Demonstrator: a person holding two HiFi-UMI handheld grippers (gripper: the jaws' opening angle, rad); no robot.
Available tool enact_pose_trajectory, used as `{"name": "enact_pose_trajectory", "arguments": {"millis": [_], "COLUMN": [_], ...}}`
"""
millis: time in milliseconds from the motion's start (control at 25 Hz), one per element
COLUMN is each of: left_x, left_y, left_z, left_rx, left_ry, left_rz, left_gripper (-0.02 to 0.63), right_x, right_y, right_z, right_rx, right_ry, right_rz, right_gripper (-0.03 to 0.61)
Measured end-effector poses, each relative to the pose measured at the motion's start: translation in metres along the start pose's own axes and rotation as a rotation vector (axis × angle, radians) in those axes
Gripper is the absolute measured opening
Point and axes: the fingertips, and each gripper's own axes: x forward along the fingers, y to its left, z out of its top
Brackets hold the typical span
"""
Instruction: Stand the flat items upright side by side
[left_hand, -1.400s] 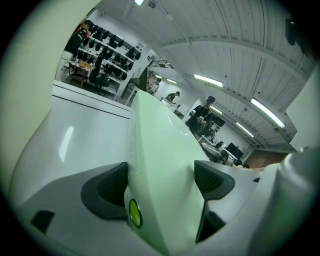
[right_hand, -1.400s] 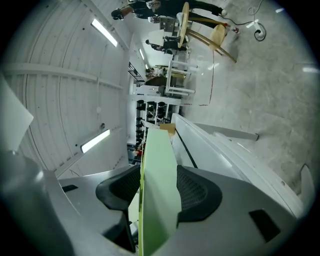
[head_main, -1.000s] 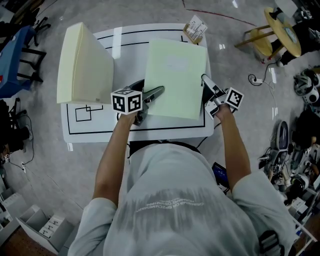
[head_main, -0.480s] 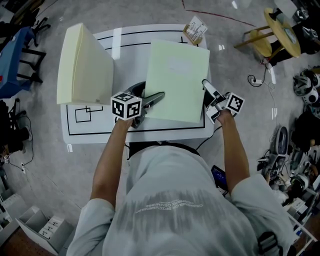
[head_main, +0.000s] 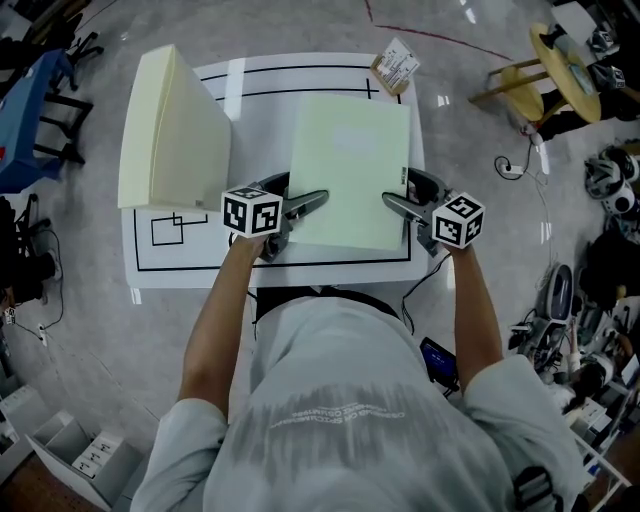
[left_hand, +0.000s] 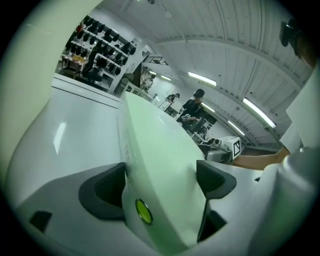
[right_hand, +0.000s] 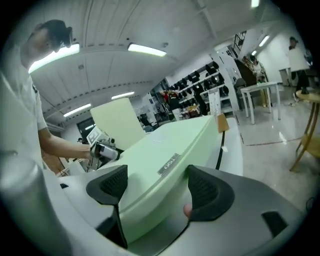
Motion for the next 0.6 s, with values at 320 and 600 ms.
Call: {"name": "enact_pose_trajectory", "arguments": {"millis": [320, 600], "left_x": [0.007, 0.007], "left_y": [0.005, -0.008], "left_z": [0.007, 0.011], "left_rx": [-0.086, 0.009], "left_ry": [0.019, -0.032], "left_rz": [0.004, -0.021], "left_gripper": [0.451, 0.449], "right_x": [-0.009, -0.033], "right_y": [0.012, -0.005], "right_z": [0.037, 0.053], "right_rx": [0.139, 0.467], "right_ry": [-0.258, -0.466], "right_rz": [0.010, 0.030], "right_gripper": [0.391, 0.387]}}
